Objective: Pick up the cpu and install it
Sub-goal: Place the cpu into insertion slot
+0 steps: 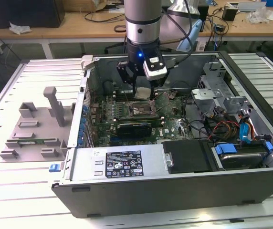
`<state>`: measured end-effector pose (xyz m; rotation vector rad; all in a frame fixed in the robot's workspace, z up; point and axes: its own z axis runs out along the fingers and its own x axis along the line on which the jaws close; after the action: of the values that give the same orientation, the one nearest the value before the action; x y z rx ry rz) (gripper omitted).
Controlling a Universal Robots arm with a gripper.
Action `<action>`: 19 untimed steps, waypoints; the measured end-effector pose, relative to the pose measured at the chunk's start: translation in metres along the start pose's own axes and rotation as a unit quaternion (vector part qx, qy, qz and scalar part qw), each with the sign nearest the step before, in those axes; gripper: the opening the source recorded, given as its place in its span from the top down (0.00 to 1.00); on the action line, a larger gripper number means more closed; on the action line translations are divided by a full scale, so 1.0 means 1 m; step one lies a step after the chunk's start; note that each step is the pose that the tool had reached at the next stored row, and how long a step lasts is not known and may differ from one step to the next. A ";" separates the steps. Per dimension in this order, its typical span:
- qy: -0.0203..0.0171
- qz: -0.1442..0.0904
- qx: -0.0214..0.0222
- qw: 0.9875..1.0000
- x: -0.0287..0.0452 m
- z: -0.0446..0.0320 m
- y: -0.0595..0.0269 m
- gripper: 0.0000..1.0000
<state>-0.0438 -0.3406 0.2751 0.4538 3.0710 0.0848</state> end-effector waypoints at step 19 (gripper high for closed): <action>-0.019 0.320 0.009 0.947 0.0001 0.0035 -0.0002 0.45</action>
<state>-0.0438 -0.3406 0.2716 1.4074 2.7501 0.0622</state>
